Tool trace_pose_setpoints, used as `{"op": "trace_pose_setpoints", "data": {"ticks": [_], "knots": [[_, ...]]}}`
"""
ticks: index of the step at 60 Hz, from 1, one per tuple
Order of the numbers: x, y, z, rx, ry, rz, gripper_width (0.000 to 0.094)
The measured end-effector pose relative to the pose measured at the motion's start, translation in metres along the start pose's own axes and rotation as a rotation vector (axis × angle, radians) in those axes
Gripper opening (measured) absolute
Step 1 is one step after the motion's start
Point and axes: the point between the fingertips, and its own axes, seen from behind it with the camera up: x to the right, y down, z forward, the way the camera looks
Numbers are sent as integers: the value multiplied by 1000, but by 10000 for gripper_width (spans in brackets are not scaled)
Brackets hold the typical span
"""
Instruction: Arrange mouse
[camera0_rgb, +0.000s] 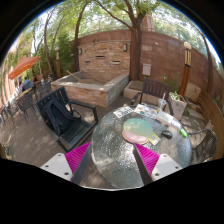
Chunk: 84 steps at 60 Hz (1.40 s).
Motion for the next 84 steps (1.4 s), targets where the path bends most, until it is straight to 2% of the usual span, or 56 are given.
{"op": "trace_pose_setpoints", "data": {"ticks": [11, 16, 25, 33, 40, 54, 64, 70, 77, 84], "knots": [[45, 52, 16, -100, 29, 29, 854], [116, 94, 64, -148, 48, 44, 858], [230, 127, 127, -182, 126, 82, 849], [324, 126, 185, -147, 216, 87, 849], [383, 120, 237, -132, 255, 128, 853], [438, 103, 324, -112, 272, 125, 853], [461, 84, 357, -84, 290, 123, 846], [470, 80, 373, -86, 290, 160, 795], [463, 74, 384, -74, 254, 189, 554], [461, 74, 384, -70, 267, 157, 476]]}}
